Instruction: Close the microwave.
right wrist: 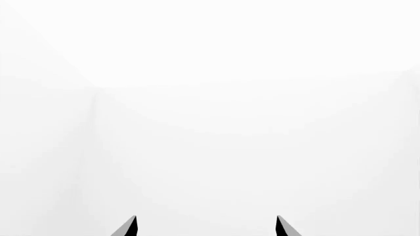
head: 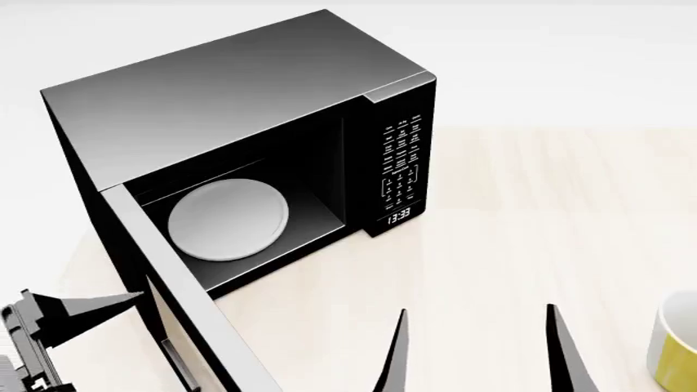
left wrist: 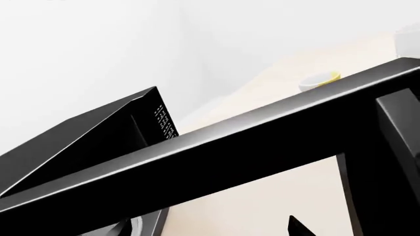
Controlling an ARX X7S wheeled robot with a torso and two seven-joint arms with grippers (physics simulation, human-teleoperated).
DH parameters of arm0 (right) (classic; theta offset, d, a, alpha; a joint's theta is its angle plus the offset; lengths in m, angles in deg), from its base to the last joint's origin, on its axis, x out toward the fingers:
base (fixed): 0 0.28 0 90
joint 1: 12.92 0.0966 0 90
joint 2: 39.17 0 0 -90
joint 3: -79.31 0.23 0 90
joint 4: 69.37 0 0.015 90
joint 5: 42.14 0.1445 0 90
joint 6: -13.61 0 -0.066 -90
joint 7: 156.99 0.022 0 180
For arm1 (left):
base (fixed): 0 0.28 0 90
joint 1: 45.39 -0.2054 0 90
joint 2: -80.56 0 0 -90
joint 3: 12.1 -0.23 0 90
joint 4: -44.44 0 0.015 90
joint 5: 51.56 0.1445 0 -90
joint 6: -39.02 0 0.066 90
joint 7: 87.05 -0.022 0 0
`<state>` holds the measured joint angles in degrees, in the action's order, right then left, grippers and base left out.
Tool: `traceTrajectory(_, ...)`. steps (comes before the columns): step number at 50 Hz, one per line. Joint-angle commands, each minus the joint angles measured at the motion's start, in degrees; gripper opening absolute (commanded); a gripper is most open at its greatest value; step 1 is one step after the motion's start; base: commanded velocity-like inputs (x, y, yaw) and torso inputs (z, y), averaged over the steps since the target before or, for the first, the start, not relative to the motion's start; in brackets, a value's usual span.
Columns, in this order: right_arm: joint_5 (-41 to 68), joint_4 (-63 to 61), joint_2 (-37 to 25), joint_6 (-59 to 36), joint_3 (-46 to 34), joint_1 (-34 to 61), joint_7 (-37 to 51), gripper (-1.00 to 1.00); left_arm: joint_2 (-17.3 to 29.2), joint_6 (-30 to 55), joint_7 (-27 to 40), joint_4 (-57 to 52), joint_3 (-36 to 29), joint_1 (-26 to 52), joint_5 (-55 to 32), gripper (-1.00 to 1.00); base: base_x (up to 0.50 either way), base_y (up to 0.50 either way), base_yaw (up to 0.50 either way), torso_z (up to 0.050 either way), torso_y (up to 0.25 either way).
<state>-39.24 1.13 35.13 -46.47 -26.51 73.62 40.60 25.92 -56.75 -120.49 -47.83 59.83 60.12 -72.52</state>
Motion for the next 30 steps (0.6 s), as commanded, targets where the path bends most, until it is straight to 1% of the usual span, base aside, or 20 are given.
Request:
traceTrajectory(1,-0.1,0.3,0.3,-0.2,0.4,0.1,-0.3,1.00,-4.1,-2.7,-0.7,4.2,-1.0,1.8,2.1,1.00,0.00,0.00,0.00,0.000,0.000)
traceTrajectory(17,0.0,0.4,0.0,-0.4,0.1,0.3,0.0,1.00,-8.2,-7.3,0.5,10.8,-1.0,3.6,3.4,1.00,0.00,0.00,0.00,0.000,0.000)
traceTrajectory(30,0.3,0.9,-0.3,-0.2,-0.3,0.4,0.2,1.00,-10.5,-9.1,1.5,14.3,-1.4,5.1,4.7,1.00,0.00,0.00,0.00,0.000,0.000)
